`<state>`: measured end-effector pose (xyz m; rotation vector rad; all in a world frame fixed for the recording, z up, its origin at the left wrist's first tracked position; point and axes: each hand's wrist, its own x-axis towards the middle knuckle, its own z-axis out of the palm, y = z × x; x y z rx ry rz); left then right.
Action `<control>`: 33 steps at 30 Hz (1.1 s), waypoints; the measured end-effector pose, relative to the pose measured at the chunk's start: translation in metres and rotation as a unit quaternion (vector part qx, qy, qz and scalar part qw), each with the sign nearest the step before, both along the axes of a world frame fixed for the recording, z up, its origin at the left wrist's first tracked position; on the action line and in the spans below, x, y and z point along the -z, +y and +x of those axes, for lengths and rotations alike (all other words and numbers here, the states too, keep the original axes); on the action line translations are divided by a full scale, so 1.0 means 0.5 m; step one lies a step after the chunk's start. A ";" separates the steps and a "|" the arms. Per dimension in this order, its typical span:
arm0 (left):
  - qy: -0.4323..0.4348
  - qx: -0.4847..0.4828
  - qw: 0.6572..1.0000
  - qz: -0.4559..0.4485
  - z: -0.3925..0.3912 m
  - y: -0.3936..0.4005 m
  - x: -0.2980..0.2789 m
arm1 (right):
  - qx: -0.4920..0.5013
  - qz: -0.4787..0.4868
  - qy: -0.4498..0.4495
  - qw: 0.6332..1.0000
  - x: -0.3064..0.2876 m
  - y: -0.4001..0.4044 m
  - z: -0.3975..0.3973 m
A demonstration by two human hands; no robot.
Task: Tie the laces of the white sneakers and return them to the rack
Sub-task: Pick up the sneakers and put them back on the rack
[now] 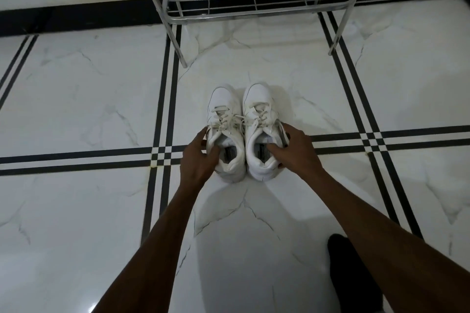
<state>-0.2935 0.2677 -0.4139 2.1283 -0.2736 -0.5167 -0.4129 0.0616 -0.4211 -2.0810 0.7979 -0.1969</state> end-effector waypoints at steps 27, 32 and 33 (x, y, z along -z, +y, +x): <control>0.041 -0.011 0.993 0.106 -0.006 -0.215 -0.955 | 0.008 0.117 0.074 0.990 -0.957 -0.195 -0.019; 0.036 -0.004 0.994 0.100 0.105 -0.284 -0.983 | -0.010 0.096 0.081 0.992 -0.990 -0.272 0.102; 0.034 -0.004 0.994 0.100 0.135 -0.299 -0.978 | -0.012 0.094 0.086 0.992 -0.990 -0.286 0.134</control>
